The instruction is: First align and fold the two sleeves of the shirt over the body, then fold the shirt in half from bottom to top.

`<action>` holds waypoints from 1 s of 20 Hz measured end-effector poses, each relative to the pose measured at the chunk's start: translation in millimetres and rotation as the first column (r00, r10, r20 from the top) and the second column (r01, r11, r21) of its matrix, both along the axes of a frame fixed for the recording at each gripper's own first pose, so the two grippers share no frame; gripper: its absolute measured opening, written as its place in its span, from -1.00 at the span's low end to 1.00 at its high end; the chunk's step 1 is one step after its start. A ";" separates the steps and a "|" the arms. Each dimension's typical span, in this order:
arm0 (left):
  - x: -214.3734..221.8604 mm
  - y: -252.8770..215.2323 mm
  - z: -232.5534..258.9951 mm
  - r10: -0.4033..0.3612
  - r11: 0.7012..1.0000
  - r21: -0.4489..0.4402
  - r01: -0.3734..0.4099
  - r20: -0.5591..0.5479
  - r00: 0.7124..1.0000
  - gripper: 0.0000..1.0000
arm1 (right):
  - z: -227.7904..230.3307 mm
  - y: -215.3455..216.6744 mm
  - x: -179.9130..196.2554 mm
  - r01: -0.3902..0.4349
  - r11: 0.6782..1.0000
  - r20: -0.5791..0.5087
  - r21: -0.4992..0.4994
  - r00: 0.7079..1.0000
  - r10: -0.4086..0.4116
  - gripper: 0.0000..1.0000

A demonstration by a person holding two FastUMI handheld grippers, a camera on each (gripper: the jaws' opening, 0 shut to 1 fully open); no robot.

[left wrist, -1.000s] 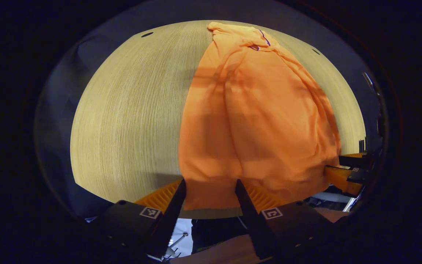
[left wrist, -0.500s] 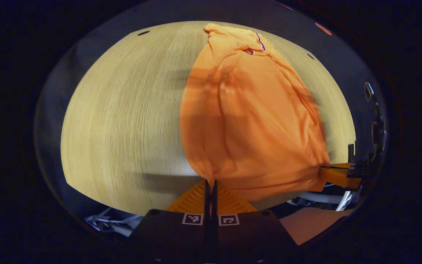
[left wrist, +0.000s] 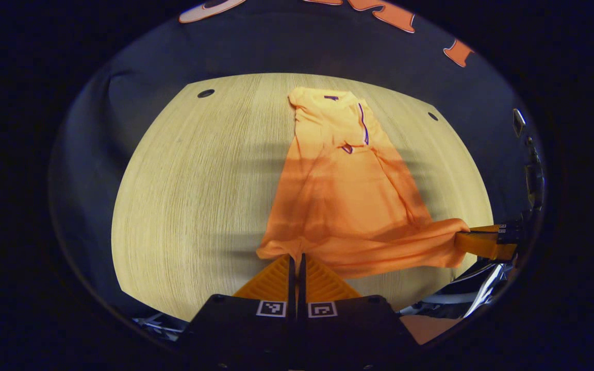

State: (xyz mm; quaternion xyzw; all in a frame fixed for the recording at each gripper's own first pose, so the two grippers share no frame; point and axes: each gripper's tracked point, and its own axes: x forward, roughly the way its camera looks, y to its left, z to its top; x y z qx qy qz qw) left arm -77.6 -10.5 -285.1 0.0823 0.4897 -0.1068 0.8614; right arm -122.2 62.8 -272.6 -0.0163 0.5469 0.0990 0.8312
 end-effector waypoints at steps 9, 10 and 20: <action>104.2 -24.3 42.5 0.016 0.999 -0.039 -0.012 0.106 0.994 -0.98 | 41.6 2.8 121.5 -0.009 1.000 0.145 -0.023 0.989 0.012 -1.00; 115.7 -28.2 45.2 0.020 0.999 -0.045 -0.015 0.117 0.993 -0.98 | 45.0 2.4 134.9 -0.011 1.000 0.156 -0.027 0.988 0.015 -1.00; 233.5 -48.9 50.7 0.010 0.999 -0.036 -0.004 0.148 0.989 -0.98 | 40.2 4.5 249.7 0.010 0.997 0.210 -0.072 0.978 0.006 -1.00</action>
